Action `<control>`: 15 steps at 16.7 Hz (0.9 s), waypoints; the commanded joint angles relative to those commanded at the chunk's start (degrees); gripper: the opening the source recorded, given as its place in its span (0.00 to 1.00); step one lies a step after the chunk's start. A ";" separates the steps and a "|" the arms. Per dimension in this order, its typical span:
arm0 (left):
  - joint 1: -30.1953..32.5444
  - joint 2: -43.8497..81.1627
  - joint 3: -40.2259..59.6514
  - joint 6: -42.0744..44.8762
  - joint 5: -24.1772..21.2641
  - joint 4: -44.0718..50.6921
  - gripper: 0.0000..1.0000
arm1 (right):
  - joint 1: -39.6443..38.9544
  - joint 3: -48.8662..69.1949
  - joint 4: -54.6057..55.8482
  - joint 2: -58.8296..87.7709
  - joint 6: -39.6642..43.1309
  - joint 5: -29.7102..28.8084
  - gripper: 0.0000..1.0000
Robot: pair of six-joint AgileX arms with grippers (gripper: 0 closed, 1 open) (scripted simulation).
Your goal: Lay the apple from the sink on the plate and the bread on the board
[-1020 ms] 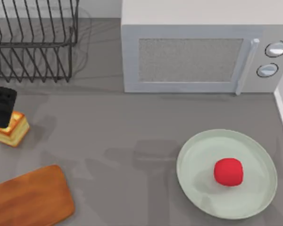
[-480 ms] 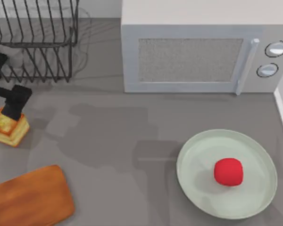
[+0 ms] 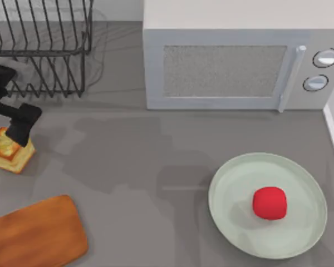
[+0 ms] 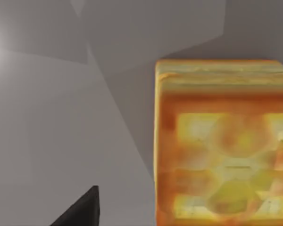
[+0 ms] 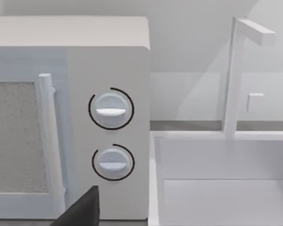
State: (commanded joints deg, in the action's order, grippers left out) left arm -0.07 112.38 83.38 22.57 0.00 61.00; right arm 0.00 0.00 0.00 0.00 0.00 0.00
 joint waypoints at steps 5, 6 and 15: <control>-0.10 1.32 -2.19 0.12 -0.01 -3.48 1.00 | 0.00 0.00 0.00 0.00 0.00 0.00 1.00; -0.10 1.96 -3.08 0.13 -0.01 -5.01 1.00 | 0.00 0.00 0.00 0.00 0.00 0.00 1.00; -0.10 5.82 -8.56 0.18 -0.04 -14.38 1.00 | 0.00 0.00 0.00 0.00 0.00 0.00 1.00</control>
State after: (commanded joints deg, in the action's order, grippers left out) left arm -0.17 118.20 74.82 22.75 -0.03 46.62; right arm 0.00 0.00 0.00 0.00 0.00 0.00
